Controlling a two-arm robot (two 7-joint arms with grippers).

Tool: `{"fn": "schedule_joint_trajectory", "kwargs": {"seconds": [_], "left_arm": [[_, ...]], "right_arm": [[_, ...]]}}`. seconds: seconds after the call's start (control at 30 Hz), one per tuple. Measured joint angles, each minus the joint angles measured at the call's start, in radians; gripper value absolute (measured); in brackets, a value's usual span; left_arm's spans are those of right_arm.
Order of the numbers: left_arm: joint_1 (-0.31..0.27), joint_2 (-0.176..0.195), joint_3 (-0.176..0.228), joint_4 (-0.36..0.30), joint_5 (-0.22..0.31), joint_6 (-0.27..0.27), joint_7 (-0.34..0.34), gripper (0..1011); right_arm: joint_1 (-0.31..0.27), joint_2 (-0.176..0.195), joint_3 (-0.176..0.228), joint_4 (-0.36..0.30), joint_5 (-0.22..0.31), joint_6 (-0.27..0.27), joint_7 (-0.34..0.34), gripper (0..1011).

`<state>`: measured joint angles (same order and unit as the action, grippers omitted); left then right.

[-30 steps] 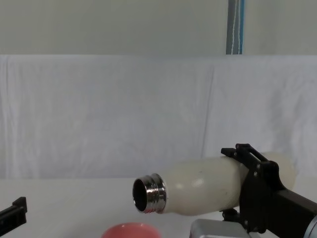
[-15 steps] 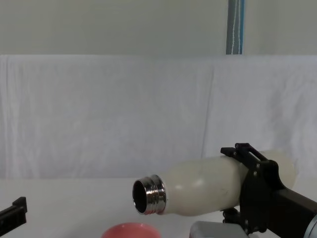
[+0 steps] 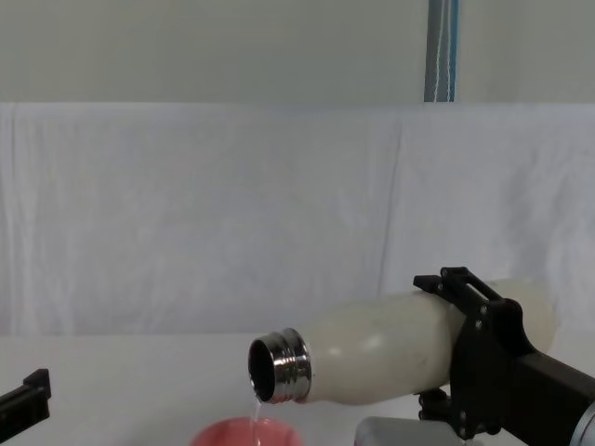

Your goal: Grasp the thermos with one hand and pour water into the cup lid.

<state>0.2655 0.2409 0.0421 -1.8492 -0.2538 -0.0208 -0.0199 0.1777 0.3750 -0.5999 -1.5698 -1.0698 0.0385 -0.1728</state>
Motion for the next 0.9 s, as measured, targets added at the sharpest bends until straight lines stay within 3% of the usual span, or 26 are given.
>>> {"fn": "schedule_joint_trajectory", "kwargs": {"seconds": [0.9], "left_arm": [[0.000, 0.000, 0.000, 0.000, 0.000, 0.000, 0.000, 1001]], "right_arm": [[0.003, 0.002, -0.003, 0.000, -0.006, 0.004, 0.000, 960]]}}
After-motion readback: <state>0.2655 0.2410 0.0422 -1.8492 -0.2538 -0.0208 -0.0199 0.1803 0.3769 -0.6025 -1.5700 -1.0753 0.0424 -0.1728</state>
